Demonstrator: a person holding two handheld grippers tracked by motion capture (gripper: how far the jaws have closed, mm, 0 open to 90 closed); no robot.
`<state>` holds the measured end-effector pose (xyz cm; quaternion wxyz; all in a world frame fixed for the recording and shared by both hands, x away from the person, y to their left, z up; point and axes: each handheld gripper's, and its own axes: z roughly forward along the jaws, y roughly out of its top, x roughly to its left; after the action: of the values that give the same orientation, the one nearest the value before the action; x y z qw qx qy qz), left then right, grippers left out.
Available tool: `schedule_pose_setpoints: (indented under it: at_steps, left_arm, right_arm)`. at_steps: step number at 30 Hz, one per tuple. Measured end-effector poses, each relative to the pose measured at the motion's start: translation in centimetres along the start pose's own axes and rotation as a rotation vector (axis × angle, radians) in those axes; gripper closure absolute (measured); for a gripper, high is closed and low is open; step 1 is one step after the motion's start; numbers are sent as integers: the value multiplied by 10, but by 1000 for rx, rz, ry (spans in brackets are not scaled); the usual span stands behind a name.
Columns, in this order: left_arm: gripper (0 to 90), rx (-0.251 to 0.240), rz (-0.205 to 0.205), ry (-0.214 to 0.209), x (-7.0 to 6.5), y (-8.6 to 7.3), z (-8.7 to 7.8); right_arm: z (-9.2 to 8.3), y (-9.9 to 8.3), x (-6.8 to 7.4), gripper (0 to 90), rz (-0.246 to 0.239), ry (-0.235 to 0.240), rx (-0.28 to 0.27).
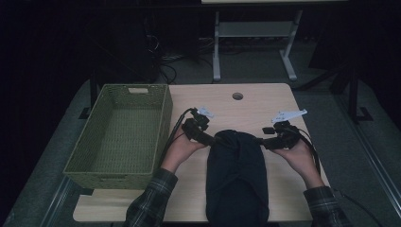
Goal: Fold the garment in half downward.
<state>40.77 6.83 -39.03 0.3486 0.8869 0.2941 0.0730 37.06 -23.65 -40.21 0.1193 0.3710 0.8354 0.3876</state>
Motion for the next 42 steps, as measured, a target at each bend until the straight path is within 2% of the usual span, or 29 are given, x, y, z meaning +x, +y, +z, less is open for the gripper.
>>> schedule_pose_setpoints:
  at_steps: [9,12,15,18,20,23,25,29,30,34,37,38,42]
  left_arm:
    - [261,9,-23,27,31,22,19]
    - [285,35,-33,37,39,24,31]
    - [285,75,-42,29,46,22,45]
    - [285,85,-53,24,48,20,54]
    - [282,118,-44,14,48,16,63]
    - [282,144,-41,14,47,11,72]
    - [284,139,-62,10,49,7,74]
    - [286,144,-71,7,52,3,76]
    - [289,138,-89,-3,52,0,79]
    - [308,143,-70,-7,51,-1,79]
    - [345,144,-57,-9,49,-1,79]
    - [373,145,-53,-17,49,-1,79]
    - [471,134,-57,-58,49,-2,79]
  right_arm:
    - [18,13,-16,380,22,-10,12]
    - [26,13,-22,380,33,-11,25]
    - [34,12,-29,380,54,-8,26]
    - [39,11,-34,380,60,-10,34]
    - [46,8,-40,381,73,-12,46]
    - [53,4,-44,383,79,-14,63]
    - [57,1,-46,388,84,-15,74]
    - [65,-7,-48,390,91,-20,102]
    - [66,-9,-49,390,95,-13,101]
    - [67,-14,-48,391,97,0,113]
    - [68,-14,-47,406,88,-1,126]
    - [70,-14,-46,450,83,3,134]
    - [70,-15,-47,524,96,25,141]
